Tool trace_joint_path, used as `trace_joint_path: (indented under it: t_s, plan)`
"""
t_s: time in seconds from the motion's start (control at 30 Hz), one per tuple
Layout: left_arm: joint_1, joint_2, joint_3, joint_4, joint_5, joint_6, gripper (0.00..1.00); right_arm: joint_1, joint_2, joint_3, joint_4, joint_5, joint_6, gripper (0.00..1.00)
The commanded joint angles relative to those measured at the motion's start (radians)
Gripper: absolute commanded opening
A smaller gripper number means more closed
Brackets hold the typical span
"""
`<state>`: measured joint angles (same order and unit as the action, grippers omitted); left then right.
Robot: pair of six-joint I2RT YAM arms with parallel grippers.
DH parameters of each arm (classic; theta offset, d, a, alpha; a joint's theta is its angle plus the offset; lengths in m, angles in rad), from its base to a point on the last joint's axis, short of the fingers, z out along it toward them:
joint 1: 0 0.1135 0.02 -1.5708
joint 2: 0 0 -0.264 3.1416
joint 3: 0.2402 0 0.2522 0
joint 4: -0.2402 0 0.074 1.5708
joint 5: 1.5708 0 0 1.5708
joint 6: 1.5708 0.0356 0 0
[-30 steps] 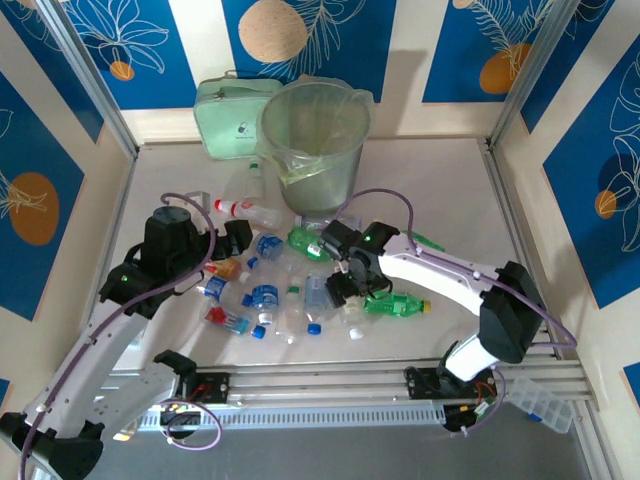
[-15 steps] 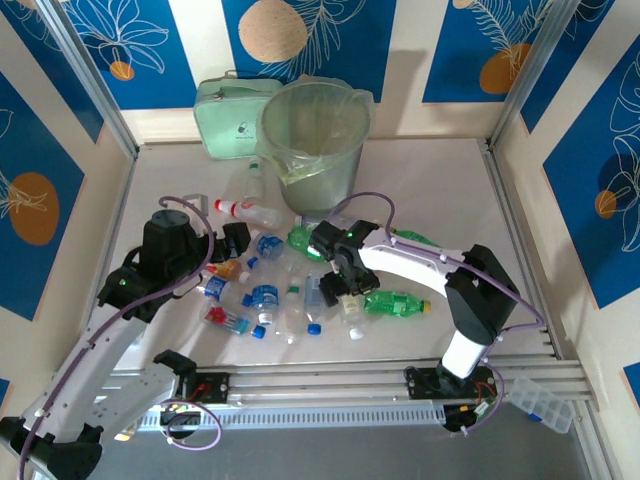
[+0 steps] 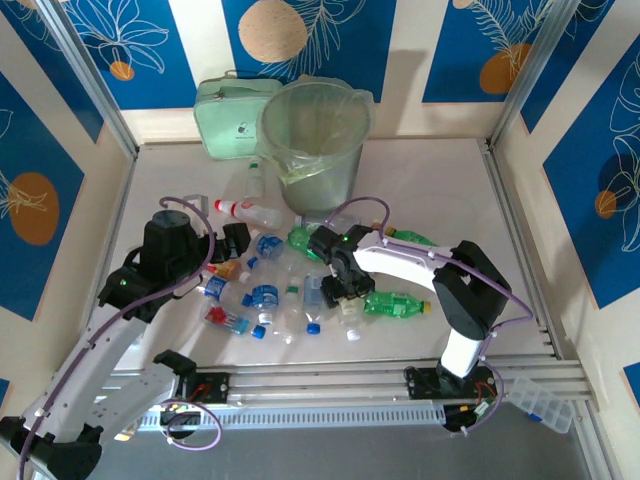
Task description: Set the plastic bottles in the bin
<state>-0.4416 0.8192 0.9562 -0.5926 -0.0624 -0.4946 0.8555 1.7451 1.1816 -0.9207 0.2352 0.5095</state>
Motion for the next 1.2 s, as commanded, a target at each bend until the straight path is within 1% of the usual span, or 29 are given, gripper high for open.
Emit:
trace_joint_path:
  t_s: [0.0,0.17,0.4,0.53,0.63,0.7,0.8,0.9,1.0,1.07,1.17]
  plan:
    - [-0.006,-0.014,-0.007,-0.009,-0.022,0.021,0.99,-0.004,-0.007,-0.024,0.014,-0.013,0.022,0.66]
    - [-0.006,-0.011,-0.005,-0.006,-0.020,0.021,0.99,-0.001,-0.048,-0.034,0.008,-0.018,0.035,0.58]
    - [-0.006,-0.012,-0.004,-0.011,-0.037,0.028,0.99,-0.002,-0.167,-0.042,-0.024,-0.014,0.059,0.54]
    - [-0.006,-0.020,0.007,-0.021,-0.039,0.018,0.99,0.002,-0.280,-0.049,-0.017,-0.049,0.060,0.54]
    - [-0.006,-0.026,0.037,-0.027,0.003,0.019,0.99,0.006,-0.385,-0.058,0.011,-0.074,0.043,0.53]
    - [-0.006,-0.029,0.068,-0.030,0.035,0.033,0.99,0.007,-0.468,-0.062,0.042,-0.080,0.015,0.52]
    - [-0.006,-0.037,0.108,-0.021,0.029,0.059,0.99,0.001,-0.568,-0.054,0.095,-0.077,-0.038,0.51]
    - [-0.006,-0.058,0.094,0.020,-0.008,0.097,0.99,-0.014,-0.634,-0.011,0.142,-0.068,-0.108,0.50]
    - [-0.006,-0.072,0.051,0.046,-0.040,0.123,0.99,-0.041,-0.645,0.072,0.187,-0.062,-0.177,0.50]
    - [-0.006,-0.083,0.014,0.064,-0.069,0.129,0.99,-0.084,-0.623,0.139,0.229,-0.082,-0.214,0.50]
    - [-0.006,-0.085,-0.010,0.079,-0.066,0.131,0.99,-0.170,-0.544,0.283,0.268,-0.118,-0.235,0.48]
